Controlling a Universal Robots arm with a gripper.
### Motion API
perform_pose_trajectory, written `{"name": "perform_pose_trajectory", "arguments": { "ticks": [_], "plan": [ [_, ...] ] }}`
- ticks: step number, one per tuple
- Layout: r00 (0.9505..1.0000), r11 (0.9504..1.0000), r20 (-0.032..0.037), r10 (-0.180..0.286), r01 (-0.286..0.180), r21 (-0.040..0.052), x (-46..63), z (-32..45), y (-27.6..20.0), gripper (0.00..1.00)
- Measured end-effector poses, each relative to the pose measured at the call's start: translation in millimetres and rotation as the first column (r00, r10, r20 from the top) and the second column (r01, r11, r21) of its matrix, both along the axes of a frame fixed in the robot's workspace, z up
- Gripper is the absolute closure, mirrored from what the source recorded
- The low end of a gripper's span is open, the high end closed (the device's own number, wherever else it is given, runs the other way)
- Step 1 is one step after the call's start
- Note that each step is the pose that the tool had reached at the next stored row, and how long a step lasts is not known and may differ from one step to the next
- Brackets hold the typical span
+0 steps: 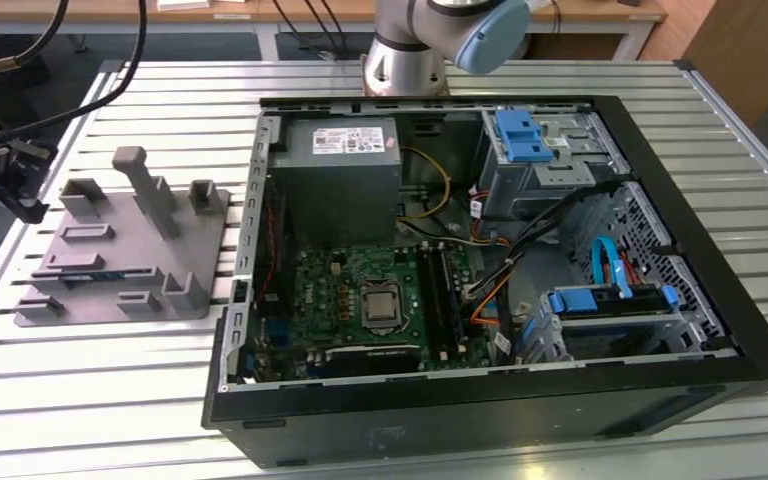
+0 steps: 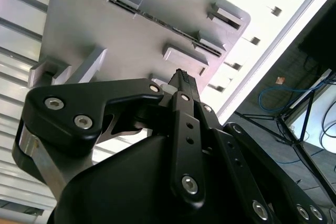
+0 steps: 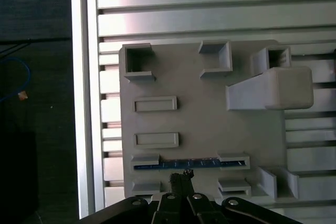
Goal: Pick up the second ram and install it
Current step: 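Reach for the second ram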
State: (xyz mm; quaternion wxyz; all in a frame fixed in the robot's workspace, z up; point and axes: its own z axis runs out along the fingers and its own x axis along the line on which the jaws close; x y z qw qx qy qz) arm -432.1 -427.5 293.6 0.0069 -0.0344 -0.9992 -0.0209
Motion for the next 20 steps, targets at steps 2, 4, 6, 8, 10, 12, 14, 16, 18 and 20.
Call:
{"name": "perform_pose_trajectory", "arguments": {
  "ticks": [2,4,6,8,10,12,14,16,18,20],
  "plan": [
    [1.0,1.0,0.0002,0.0,0.0,0.0001,-0.6,-1.3,-0.4,0.9],
    [1.0,1.0,0.0001,0.0,0.0,0.0001,-1.2,-2.6,-0.8,0.9],
    [1.0,1.0,0.0,0.0,0.0,0.0,-1.9,-3.7,-1.2,0.9],
    [1.0,1.0,-0.0001,0.0,0.0,0.0,-2.6,-4.8,-1.7,0.9],
    [1.0,1.0,0.0001,0.0,0.0,0.0001,-3.2,-5.8,-2.4,0.9],
    [1.0,1.0,0.0001,0.0,0.0,0.0001,-3.6,-6.8,-2.9,0.9],
    [1.0,1.0,0.0001,0.0,0.0,0.0,-4.0,-7.8,-3.5,0.9],
    [1.0,1.0,0.0001,0.0,0.0,0.0001,-4.3,-8.8,-3.9,0.9],
    [1.0,1.0,0.0001,0.0,0.0,0.0001,-4.7,-9.8,-4.3,0.9],
    [1.0,1.0,0.0,0.0,0.0,0.0,-5.0,-10.9,-4.6,0.9]
  ]
}}
